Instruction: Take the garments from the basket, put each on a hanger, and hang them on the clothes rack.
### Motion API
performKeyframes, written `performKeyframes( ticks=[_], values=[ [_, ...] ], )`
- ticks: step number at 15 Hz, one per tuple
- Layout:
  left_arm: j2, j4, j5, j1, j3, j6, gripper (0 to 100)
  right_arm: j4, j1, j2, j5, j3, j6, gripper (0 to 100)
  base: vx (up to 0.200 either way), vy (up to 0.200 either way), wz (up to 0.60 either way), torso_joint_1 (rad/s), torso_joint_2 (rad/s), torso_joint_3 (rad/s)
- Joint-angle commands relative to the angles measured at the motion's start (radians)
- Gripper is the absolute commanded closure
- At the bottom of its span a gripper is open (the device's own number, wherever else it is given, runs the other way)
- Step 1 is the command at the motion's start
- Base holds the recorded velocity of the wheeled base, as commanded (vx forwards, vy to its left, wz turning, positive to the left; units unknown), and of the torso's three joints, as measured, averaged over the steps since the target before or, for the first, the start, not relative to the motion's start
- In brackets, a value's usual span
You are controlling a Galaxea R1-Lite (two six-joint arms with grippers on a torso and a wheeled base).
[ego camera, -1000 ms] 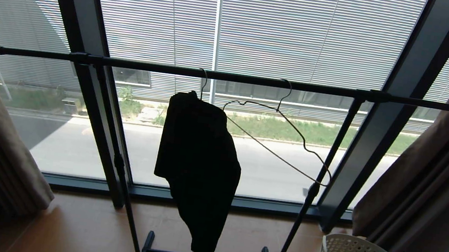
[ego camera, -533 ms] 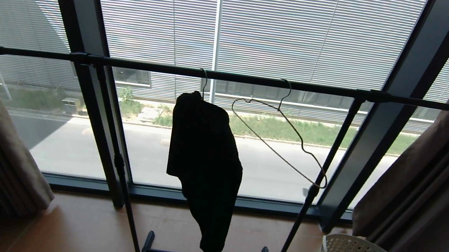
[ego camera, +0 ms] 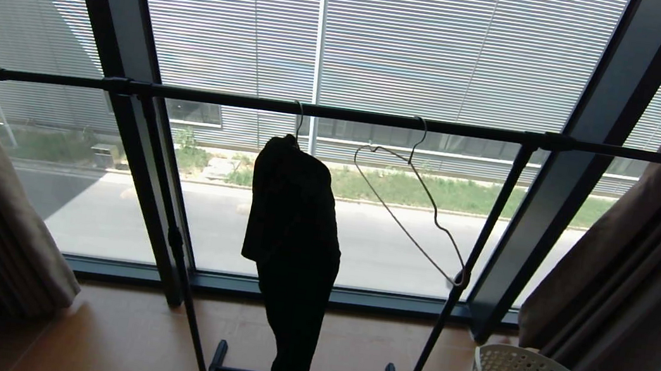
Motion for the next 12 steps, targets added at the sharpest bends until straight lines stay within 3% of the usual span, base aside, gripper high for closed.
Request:
performKeyframes(
  ticks=[1, 4, 12],
  values=[
    [0.002, -0.001, 0.000, 0.000, 0.000, 0.001, 0, 0.001, 0.002, 0.000, 0.000, 0.000, 0.000, 0, 0.000, 0.000, 0.00, 0.000, 0.00, 0.000],
    [0.002, 0.000, 0.000, 0.000, 0.000, 0.001, 0, 0.001, 0.002, 0.000, 0.000, 0.000, 0.002, 0, 0.000, 0.000, 0.00, -0.078, 0.20, 0.107],
    [0.002, -0.001, 0.000, 0.000, 0.000, 0.001, 0, 0.000, 0.002, 0.000, 0.000, 0.000, 0.003, 0, 0.000, 0.000, 0.00, -0.152, 0.39, 0.234]
  ],
)
